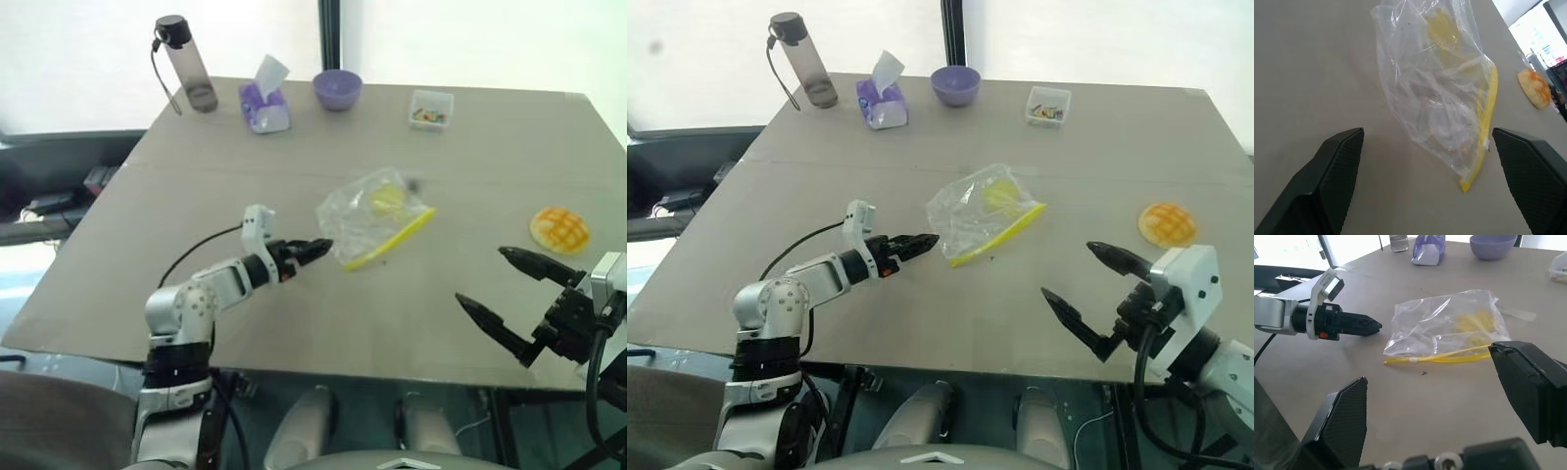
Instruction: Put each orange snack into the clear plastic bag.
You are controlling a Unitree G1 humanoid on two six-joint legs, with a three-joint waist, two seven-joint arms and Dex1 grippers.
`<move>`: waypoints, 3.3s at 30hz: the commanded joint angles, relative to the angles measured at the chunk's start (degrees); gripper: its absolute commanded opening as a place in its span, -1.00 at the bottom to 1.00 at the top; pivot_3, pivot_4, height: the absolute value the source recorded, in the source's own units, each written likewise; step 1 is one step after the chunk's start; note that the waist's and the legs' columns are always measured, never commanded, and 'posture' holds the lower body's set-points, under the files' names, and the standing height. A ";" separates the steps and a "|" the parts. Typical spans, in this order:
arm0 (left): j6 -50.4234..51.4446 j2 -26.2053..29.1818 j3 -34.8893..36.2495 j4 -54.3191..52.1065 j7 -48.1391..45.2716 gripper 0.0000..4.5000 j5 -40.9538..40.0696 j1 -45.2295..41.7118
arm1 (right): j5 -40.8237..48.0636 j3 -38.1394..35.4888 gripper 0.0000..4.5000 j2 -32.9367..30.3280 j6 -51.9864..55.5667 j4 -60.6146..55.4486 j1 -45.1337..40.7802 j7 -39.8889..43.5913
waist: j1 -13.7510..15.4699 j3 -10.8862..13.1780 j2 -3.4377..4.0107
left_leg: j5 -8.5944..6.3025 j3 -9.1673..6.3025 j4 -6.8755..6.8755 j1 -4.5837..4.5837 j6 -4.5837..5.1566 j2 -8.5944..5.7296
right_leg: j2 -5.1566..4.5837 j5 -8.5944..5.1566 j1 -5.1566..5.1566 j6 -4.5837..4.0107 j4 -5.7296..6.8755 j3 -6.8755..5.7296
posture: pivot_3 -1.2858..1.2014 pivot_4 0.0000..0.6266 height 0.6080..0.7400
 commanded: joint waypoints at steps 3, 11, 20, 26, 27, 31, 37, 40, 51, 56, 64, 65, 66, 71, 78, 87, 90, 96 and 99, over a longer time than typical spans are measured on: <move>-5.92 -6.85 -4.84 10.35 5.16 0.98 6.77 -4.26 | -0.09 0.21 1.00 0.05 0.56 -1.58 -2.38 -0.71 | 0.90 -0.12 0.10 | -0.01 -0.01 0.00 0.32 0.00 0.00 | 0.00 -0.06 0.37 0.09 -0.03 -0.04 | 0.03 -0.52 1.00; -12.36 -9.59 -4.50 20.57 7.61 0.98 11.93 -10.83 | -0.76 -1.67 1.00 0.90 1.15 -1.46 -1.65 -0.43 | 0.82 -0.11 0.07 | 0.00 -0.02 0.00 0.26 0.01 -0.03 | 0.00 -0.15 0.35 0.26 -0.09 -0.07 | 0.03 -0.52 1.00; -16.04 -11.83 -5.38 31.42 6.29 0.28 14.47 -16.73 | -0.84 -2.18 1.00 2.08 1.21 -1.35 -1.32 -0.67 | 0.86 -0.12 0.06 | 0.00 -0.01 0.00 0.30 0.01 -0.03 | 0.00 -0.15 0.38 0.34 -0.09 -0.07 | 0.03 -0.52 1.00; -14.79 -12.32 -4.64 31.33 5.41 -0.91 14.23 -17.05 | -1.92 -1.11 1.00 2.78 1.17 -1.68 -0.70 -0.91 | 0.97 -0.12 0.06 | -0.01 -0.13 0.00 0.14 0.03 -0.08 | -0.02 -0.12 0.36 0.38 -0.28 -0.16 | 0.03 -0.52 1.00; -14.62 -12.41 -4.24 31.36 4.84 -0.98 13.79 -17.36 | -2.13 -0.90 1.00 2.94 1.18 -1.54 -0.80 -0.92 | 0.96 -0.12 0.05 | -0.02 -0.14 0.00 0.10 0.05 -0.09 | -0.02 -0.11 0.35 0.39 -0.34 -0.18 | 0.03 -0.52 1.00; -11.19 -13.17 -0.17 30.21 2.22 -0.98 8.77 -18.78 | -3.14 -0.26 1.00 3.50 1.17 -0.90 -0.90 -0.80 | 0.97 -0.11 0.05 | -0.05 -0.29 -0.01 -0.08 0.09 -0.11 | -0.02 -0.02 0.34 0.36 -0.59 -0.33 | 0.03 -0.52 1.00; 11.87 -13.53 10.89 28.12 1.43 -0.98 -7.01 -21.67 | -12.48 3.37 1.00 3.68 1.08 3.33 -0.19 -1.55 | 0.71 0.05 -0.07 | -0.07 -0.51 -0.02 -0.25 0.12 -0.15 | -0.02 0.06 0.30 0.25 -0.72 -0.55 | 0.03 -0.52 1.00; 19.00 -12.56 13.41 28.11 2.64 -0.98 -9.81 -21.73 | -22.50 7.12 1.00 2.27 -1.80 7.74 1.11 -1.40 | 0.32 0.07 -0.11 | -0.06 -0.55 -0.03 -0.26 0.11 -0.16 | 0.00 0.05 0.29 0.25 -0.72 -0.59 | 0.03 -0.52 1.00; 27.42 -10.95 15.88 28.81 3.96 -0.98 -10.90 -22.47 | -54.17 21.65 1.00 -3.52 -19.59 27.09 -2.93 -0.81 | -0.92 0.09 -0.08 | 0.10 -0.57 -0.09 -0.16 -0.17 -0.39 | -0.01 -0.06 0.29 0.44 -0.69 -0.57 | 0.03 -0.52 1.00; 28.38 -10.84 14.09 27.99 3.29 -0.98 -10.33 -21.73 | -58.85 28.86 1.00 1.51 -21.13 31.66 -12.28 -1.80 | -0.98 0.10 -0.10 | 0.11 -0.57 -0.10 -0.16 -0.20 -0.38 | -0.03 0.08 0.28 0.21 -0.69 -0.56 | 0.03 -0.52 1.00; 28.55 -10.31 12.32 27.44 2.05 -1.00 -10.11 -21.70 | -61.56 33.06 -0.03 6.59 -23.04 34.47 -20.02 -0.50 | -0.76 0.10 -0.08 | 0.12 -0.65 -0.13 -0.18 -0.21 -0.37 | -0.08 0.10 0.27 0.18 -0.67 -0.57 | 0.03 -0.52 1.00; 28.46 -10.21 12.17 27.52 1.90 -1.00 -10.09 -21.70 | -61.80 33.17 -0.26 6.67 -23.35 34.64 -20.17 -0.26 | -0.75 0.10 -0.07 | 0.12 -0.65 -0.14 -0.18 -0.21 -0.37 | -0.08 0.10 0.27 0.18 -0.67 -0.57 | 0.03 -0.52 1.00; 28.40 -10.14 12.09 27.61 1.80 -1.00 -10.09 -21.72 | -61.99 33.23 -0.49 6.73 -23.58 34.77 -20.28 -0.04 | -0.75 0.10 -0.07 | 0.12 -0.65 -0.14 -0.18 -0.21 -0.38 | -0.09 0.10 0.27 0.18 -0.67 -0.57 | 0.03 -0.52 1.00; 23.64 -8.17 6.03 24.68 -1.29 -1.00 -7.40 -19.84 | -61.50 32.54 -0.98 7.97 -23.53 34.52 -20.22 0.45 | -0.81 0.10 -0.06 | 0.12 -0.66 -0.15 -0.17 -0.21 -0.44 | -0.08 0.10 0.26 0.17 -0.64 -0.57 | 0.03 -0.52 1.00; -2.49 -6.17 0.10 29.68 -2.41 -0.25 4.88 -21.73 | -61.30 29.84 -1.00 12.33 -13.62 33.72 -25.33 -1.42 | -0.96 0.08 -0.04 | 0.19 -0.61 -0.16 -0.10 -0.33 -0.40 | -0.05 0.11 0.21 0.15 -0.57 -0.54 | 0.03 -0.52 1.00; -41.82 -6.30 -12.78 17.76 -10.22 -0.25 21.22 -23.42 | -65.14 33.76 -1.00 18.48 14.99 36.87 -45.40 -1.40 | -0.77 0.08 -0.01 | 0.28 -0.43 -0.31 -0.62 -0.44 -0.19 | -0.08 0.25 -0.41 -0.06 -0.50 -0.43 | 0.03 -0.52 1.00; -49.44 -5.78 -18.93 12.67 -12.85 -0.25 26.19 -20.26 | -65.12 35.25 -1.00 20.45 15.52 41.61 -49.82 -3.12 | -0.86 0.07 0.00 | 0.30 -0.33 -0.19 -1.33 -0.44 -0.22 | -0.10 0.28 -1.20 -0.09 -0.42 -0.31 | 0.03 -0.52 1.00; -58.51 -2.74 -25.24 11.69 -14.60 -0.25 34.08 -14.72 | -63.93 36.33 -1.00 24.24 12.95 47.40 -53.02 -5.36 | -2.21 0.07 0.01 | 0.31 0.12 -0.48 -1.31 -0.43 -0.22 | -0.07 0.27 -1.60 -0.09 -0.16 0.20 | 0.03 -0.52 1.00; -60.41 -1.72 -25.92 12.85 -12.53 -0.25 37.65 -14.18 | -64.10 36.91 -1.00 25.05 11.22 49.30 -54.11 -6.34 | -2.44 0.09 0.01 | 0.32 0.18 -0.35 -1.22 -0.44 -0.21 | 0.01 0.27 -1.64 -0.09 0.18 0.28 | 0.03 -0.52 1.00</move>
